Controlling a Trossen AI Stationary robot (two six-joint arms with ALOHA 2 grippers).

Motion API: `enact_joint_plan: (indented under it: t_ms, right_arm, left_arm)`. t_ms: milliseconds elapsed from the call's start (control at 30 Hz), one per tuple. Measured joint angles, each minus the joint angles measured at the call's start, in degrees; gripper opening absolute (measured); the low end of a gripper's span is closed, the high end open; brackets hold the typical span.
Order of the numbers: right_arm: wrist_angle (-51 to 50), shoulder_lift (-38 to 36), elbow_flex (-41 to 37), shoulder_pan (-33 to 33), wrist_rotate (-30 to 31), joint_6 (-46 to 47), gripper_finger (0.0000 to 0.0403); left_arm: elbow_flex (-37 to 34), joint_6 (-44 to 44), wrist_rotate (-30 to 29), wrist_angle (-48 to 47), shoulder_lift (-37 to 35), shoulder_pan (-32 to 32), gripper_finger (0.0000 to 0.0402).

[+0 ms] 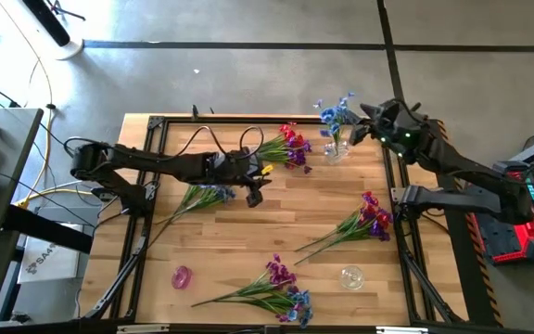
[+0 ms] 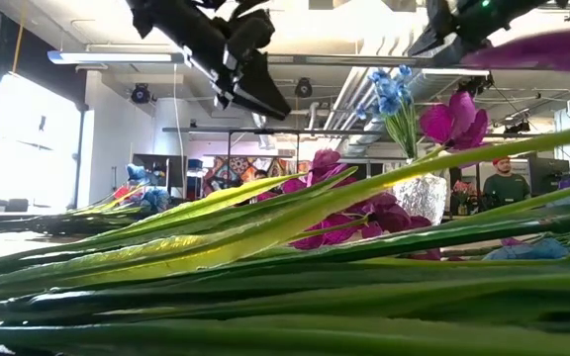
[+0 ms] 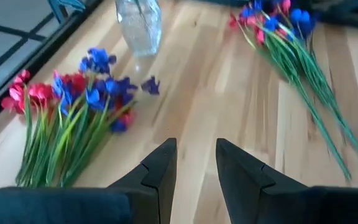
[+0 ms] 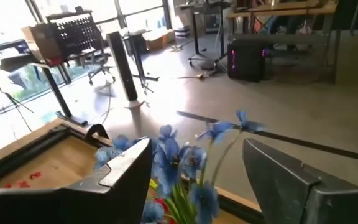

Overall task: Sort flowers into vase by color
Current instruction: Put the top blue flower into the top transparent flower vase

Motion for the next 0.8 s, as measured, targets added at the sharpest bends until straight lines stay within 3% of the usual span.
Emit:
enact_joint_plan:
  t_ms: [233,367,500,633,800]
  right_arm:
    - [-7.78,-4.76,-0.09,4.31,-1.14,1.01,0.0238]
    - [-9.72,-4.80,-0.12,8.36,-1.17,2.61,0.0238]
    - [-9.92,-3.99,-0.12,13.01,-1.17,3.85,0.0238]
    - [-10.69,-2.96,-0.12,18.30,-1.18,4.39,0.0238]
    - [-12.85,-1.00,-0.15,24.79,0.91,6.28,0.0238]
  left_arm:
    - [-2.43,-0.44,-0.46,-0.42,0.56,-2.38,0.0102]
    - [-6.06,-0.44,-0.46,5.39,0.63,-1.98,0.0102]
    - [-7.30,-1.58,-0.51,4.58,0.63,-0.61,0.0102]
    - [-7.50,-4.32,-0.48,-2.87,0.19,-0.07,0.0102]
    - [-7.50,-13.64,-0.87,-19.87,-1.97,-0.75,0.0101]
